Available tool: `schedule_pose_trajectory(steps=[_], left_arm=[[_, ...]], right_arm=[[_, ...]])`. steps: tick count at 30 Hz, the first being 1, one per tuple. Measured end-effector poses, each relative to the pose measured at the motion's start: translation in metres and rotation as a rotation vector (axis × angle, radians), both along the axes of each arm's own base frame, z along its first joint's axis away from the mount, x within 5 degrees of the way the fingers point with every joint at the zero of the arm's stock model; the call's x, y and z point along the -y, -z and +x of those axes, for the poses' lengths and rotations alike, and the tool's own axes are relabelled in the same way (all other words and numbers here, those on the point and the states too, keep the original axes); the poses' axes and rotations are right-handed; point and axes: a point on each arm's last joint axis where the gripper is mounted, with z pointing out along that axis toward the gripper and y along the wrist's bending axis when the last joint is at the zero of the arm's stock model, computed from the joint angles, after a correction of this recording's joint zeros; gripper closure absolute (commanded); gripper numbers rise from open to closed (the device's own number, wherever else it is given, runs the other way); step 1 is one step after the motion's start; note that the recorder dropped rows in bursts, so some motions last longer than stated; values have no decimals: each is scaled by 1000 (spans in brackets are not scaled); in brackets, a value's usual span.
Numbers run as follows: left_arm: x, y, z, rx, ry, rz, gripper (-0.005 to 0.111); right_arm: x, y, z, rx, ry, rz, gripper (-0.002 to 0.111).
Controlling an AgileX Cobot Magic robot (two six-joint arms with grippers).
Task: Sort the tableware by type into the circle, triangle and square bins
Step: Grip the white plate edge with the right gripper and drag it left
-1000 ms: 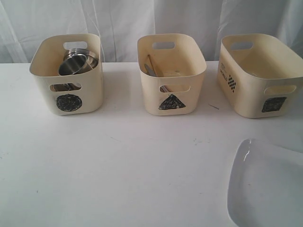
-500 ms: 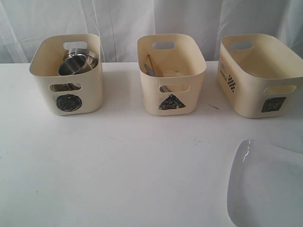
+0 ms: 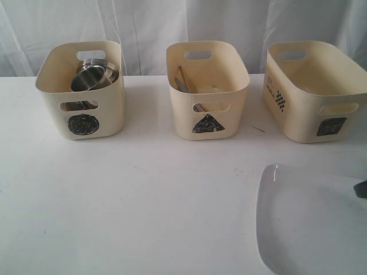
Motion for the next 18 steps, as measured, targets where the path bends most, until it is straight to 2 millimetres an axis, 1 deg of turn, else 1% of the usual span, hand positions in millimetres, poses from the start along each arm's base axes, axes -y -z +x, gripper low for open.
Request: schedule_pose_trajectory(steps=[2, 4, 11, 15, 18], left_arm=[[0, 0, 0, 0, 0, 0, 107], [0, 0, 0, 0, 0, 0, 107], [0, 0, 0, 0, 0, 0, 107], [0, 0, 0, 0, 0, 0, 107], [0, 0, 0, 0, 0, 0, 107]], right_arm=[[0, 2, 0, -2, 7, 11, 98], [-1, 3, 1, 0, 16, 27, 108], [-6, 3, 3, -7, 61, 114, 108], [-22, 2, -2, -33, 15, 252, 108], [-33, -2, -7, -47, -30, 314, 108]])
